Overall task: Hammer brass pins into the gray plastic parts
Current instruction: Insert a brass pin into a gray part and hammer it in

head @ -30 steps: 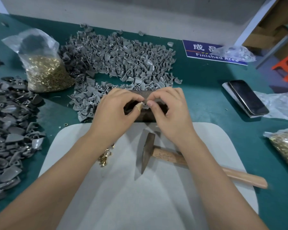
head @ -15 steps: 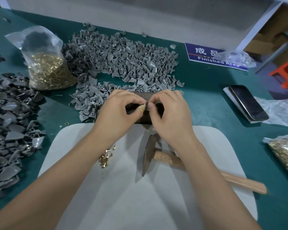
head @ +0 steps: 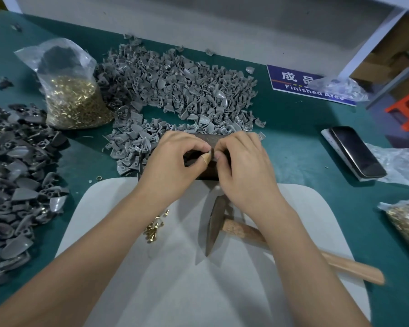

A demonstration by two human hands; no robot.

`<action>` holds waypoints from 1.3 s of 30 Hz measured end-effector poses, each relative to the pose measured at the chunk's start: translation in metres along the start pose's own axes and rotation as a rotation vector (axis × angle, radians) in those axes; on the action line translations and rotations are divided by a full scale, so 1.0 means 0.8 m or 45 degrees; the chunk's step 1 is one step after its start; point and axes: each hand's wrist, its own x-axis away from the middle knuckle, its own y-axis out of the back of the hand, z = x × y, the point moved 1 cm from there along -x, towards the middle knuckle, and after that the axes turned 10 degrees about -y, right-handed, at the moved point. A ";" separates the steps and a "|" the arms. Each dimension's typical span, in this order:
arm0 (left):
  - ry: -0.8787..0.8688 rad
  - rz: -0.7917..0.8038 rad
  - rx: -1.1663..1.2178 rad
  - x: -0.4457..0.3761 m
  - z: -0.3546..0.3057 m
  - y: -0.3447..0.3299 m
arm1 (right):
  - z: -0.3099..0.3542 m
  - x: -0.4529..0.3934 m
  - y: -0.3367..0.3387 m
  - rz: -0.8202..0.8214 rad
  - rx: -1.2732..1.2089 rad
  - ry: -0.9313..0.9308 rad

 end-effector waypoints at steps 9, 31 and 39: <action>0.005 -0.004 0.051 -0.001 0.004 0.003 | -0.001 -0.008 0.003 0.126 -0.107 -0.169; -0.046 0.014 -0.175 0.002 0.002 0.002 | -0.009 0.008 -0.001 -0.069 -0.195 -0.203; -0.025 0.033 -0.183 0.000 0.001 0.004 | -0.056 0.108 0.050 0.296 -0.233 -0.084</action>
